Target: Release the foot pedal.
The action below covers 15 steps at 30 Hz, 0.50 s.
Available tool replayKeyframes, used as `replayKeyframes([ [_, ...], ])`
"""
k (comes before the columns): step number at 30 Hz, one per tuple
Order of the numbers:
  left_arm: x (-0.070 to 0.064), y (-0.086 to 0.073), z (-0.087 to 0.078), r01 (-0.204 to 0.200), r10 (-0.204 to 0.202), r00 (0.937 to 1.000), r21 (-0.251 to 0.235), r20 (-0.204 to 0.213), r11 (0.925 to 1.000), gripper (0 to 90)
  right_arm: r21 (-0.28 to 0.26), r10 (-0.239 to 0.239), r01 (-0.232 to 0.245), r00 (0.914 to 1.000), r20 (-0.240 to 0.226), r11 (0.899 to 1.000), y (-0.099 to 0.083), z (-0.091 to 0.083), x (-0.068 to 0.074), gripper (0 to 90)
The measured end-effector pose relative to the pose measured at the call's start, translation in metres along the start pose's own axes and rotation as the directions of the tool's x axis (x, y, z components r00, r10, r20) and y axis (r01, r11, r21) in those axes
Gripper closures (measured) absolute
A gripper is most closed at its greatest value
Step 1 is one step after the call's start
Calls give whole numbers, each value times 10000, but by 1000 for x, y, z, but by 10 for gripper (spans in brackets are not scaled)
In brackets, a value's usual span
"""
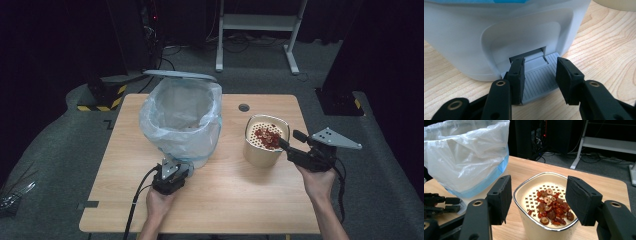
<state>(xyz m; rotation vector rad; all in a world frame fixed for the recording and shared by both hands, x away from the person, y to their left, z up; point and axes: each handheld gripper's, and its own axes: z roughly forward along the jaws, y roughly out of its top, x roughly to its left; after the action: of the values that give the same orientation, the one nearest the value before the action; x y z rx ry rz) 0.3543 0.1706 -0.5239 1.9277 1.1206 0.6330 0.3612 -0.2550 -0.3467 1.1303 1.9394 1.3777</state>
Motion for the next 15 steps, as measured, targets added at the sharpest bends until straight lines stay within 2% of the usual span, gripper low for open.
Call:
replayKeyframes([
  [15,0,0,0,3,-3,10000,3,10,10000,587,152,190,-192,9998,112,9997,-20,-1,-3,385],
])
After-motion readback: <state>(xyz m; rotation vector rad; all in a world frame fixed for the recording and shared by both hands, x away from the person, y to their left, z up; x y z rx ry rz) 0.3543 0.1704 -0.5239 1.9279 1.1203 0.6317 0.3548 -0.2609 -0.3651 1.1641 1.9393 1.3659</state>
